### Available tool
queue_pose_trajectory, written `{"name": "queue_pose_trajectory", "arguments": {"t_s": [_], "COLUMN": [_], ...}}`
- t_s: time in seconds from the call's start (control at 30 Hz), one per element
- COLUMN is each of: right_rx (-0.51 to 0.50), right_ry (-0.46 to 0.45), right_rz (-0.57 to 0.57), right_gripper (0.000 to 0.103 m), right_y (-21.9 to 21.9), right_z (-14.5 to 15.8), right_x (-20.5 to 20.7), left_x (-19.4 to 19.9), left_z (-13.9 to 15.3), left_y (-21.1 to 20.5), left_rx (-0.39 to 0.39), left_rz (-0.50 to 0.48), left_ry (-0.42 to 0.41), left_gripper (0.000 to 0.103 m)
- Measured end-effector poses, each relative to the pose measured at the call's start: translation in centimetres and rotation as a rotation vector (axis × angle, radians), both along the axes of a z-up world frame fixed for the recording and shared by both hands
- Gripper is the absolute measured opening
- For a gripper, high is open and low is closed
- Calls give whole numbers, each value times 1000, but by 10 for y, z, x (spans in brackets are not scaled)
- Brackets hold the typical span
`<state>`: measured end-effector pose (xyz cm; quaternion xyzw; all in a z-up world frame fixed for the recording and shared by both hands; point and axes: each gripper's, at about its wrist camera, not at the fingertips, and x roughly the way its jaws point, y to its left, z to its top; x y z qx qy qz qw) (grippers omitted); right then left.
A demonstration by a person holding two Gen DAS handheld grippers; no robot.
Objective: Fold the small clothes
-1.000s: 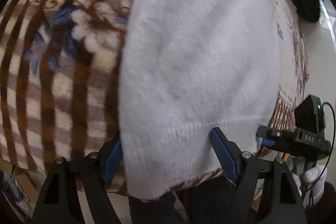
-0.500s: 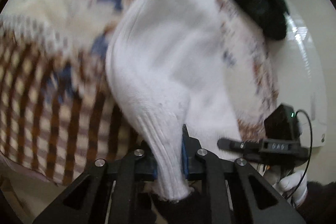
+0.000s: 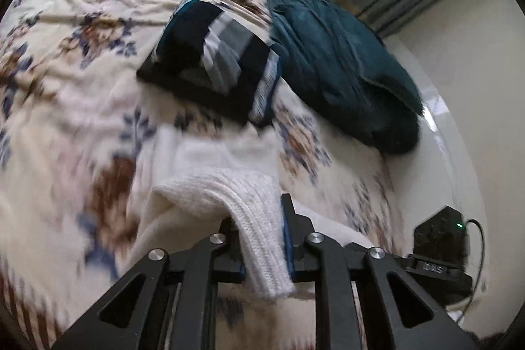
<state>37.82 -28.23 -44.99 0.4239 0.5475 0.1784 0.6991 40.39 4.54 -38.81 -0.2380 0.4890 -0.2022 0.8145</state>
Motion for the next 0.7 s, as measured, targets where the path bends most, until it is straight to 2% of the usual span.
{"name": "queue_pose_trajectory", "arguments": {"t_s": [0.1, 0.17, 0.2, 0.27, 0.3, 0.33, 0.43, 0.47, 0.57, 0.7], "right_rx": [-33, -15, 0, 23, 37, 34, 16, -19, -82, -81], "right_ry": [8, 41, 62, 96, 82, 59, 18, 16, 77, 172], "right_rz": [-24, -29, -23, -18, -32, -47, -59, -63, -62, -26], "right_gripper": [15, 18, 20, 40, 63, 78, 79, 79, 79, 79], "right_y": [-6, -10, -11, -16, -21, -26, -42, -48, -58, -49], "right_z": [-21, -44, -53, -68, -71, -71, -62, -60, -72, -106], "right_x": [70, 113, 128, 150, 156, 158, 157, 151, 143, 141], "left_x": [61, 88, 101, 123, 128, 130, 127, 125, 120, 130], "left_z": [-32, -51, -60, -76, -80, -80, -82, -81, -83, -116], "left_y": [-6, -9, -7, 2, 10, 18, 45, 50, 44, 1], "left_rx": [12, 8, 2, -68, -122, -167, -240, -208, -9, 224], "left_rz": [22, 39, 53, 96, 126, 150, 216, 219, 140, -84], "left_ry": [57, 98, 127, 184, 182, 180, 180, 181, 178, 238], "left_gripper": [15, 19, 24, 38, 47, 54, 56, 56, 57, 57]}}
